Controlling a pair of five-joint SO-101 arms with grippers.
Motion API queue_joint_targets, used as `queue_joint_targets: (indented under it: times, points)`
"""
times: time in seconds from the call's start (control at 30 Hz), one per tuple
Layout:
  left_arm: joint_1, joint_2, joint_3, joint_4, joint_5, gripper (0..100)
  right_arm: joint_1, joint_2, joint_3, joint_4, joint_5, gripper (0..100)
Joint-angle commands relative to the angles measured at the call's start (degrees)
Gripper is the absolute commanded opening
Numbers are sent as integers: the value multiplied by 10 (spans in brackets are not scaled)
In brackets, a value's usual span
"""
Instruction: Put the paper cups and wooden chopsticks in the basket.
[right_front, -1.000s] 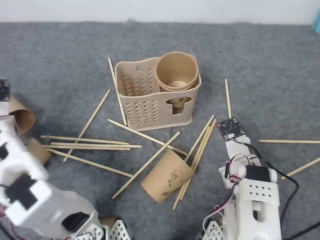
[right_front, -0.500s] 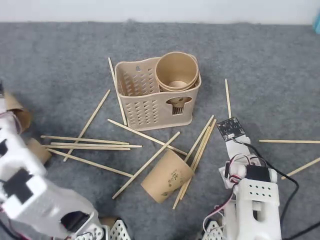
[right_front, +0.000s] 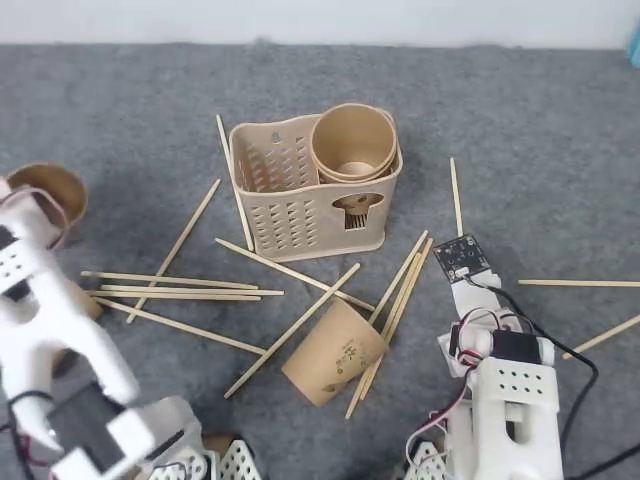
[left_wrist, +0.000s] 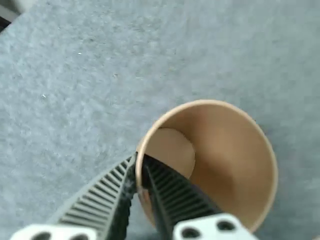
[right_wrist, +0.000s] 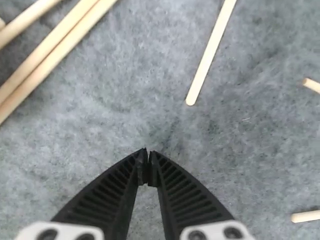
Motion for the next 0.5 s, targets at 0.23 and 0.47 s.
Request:
queue_joint_targets:
  times: [0.23,0.47]
  points:
    - [65,-84,-263,260,252,13,7,-12,-7,7,11,7]
    - [169,-55,-476,404,352,13,7,-12,-7,7,11,7]
